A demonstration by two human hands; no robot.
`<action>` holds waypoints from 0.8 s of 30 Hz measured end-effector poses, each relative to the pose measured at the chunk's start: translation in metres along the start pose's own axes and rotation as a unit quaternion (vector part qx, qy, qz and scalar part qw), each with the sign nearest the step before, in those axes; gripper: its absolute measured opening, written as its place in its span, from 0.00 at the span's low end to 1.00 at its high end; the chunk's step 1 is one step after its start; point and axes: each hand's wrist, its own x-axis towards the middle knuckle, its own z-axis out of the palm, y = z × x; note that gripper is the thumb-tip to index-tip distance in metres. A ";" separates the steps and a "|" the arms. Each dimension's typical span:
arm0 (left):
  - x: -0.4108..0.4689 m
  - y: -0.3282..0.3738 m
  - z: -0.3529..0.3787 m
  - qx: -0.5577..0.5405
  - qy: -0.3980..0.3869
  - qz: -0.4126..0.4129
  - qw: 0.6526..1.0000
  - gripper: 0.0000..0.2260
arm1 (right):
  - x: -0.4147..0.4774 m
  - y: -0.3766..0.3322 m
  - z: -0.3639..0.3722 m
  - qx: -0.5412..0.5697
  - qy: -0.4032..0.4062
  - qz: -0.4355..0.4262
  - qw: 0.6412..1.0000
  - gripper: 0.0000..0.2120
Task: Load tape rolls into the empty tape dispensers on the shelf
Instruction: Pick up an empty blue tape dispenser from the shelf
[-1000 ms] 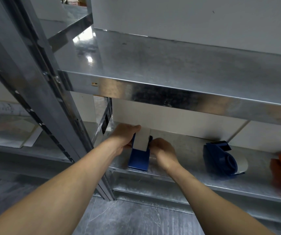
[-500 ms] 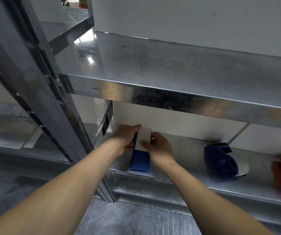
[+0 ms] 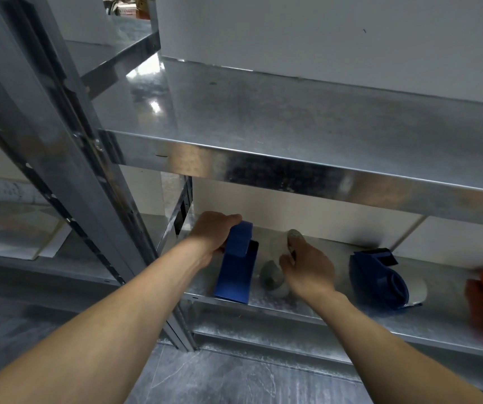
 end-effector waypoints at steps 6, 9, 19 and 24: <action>0.004 0.000 -0.002 -0.031 0.024 0.012 0.999 0.07 | -0.001 0.005 0.004 -0.088 -0.047 -0.031 0.995 0.20; 0.005 0.001 -0.003 -0.031 0.029 0.015 0.999 0.07 | 0.001 0.011 0.009 -0.133 -0.127 -0.007 0.983 0.24; 0.007 -0.008 -0.008 -0.010 0.029 -0.019 0.999 0.10 | -0.004 0.015 0.017 -0.142 -0.113 -0.018 0.983 0.21; 0.006 -0.009 -0.011 0.013 0.044 -0.015 0.999 0.11 | -0.003 0.007 0.011 -0.136 -0.065 -0.024 0.988 0.15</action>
